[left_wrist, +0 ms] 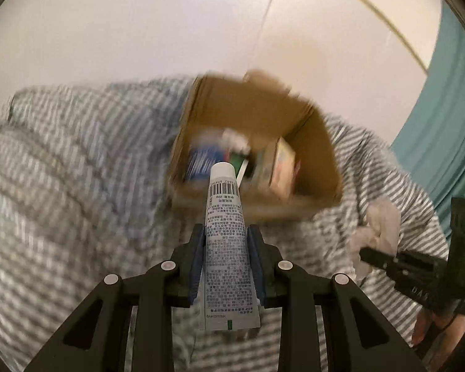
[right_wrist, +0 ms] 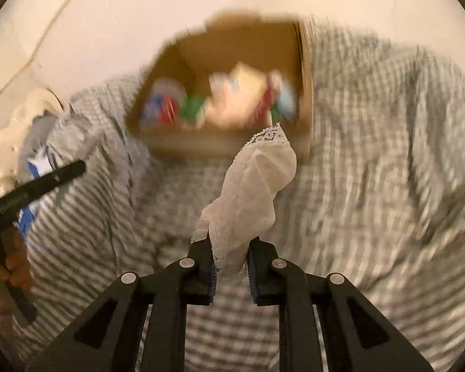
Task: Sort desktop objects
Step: 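Drop the tube into the box with the left tool while the right tool drops the cloth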
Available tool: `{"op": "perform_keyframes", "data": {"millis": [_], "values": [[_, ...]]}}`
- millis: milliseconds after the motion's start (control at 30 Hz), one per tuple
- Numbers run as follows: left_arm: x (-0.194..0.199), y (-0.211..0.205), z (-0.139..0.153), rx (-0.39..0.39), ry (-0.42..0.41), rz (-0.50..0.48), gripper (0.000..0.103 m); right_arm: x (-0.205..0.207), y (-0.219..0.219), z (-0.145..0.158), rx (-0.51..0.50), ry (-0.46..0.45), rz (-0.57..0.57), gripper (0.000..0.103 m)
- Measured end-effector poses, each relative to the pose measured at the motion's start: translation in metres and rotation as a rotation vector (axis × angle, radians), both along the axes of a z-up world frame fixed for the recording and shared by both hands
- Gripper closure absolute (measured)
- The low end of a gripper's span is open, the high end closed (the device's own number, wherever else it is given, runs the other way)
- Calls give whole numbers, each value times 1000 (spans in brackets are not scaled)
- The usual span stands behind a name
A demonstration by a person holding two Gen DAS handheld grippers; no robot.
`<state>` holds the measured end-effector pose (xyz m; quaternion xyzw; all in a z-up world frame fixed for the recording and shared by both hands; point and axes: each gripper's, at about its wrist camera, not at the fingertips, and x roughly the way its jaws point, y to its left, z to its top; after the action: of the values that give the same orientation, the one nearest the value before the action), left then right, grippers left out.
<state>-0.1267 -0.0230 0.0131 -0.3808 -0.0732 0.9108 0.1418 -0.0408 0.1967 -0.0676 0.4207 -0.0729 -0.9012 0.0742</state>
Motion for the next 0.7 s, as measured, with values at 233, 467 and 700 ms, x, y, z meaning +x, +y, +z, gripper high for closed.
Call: {"op": "perform_keyframes", "data": {"millis": [233,467,700], "values": [[-73,44,44,-88,97,-83,75,-83,-9,60,64,93,28,87],[-147,69,23,-148,89,-87,73,-164,-5,49,100,91,-31,80],[-161,60,5,-165,90,-45,26,-169,0,48,198,167,-75,40]]}}
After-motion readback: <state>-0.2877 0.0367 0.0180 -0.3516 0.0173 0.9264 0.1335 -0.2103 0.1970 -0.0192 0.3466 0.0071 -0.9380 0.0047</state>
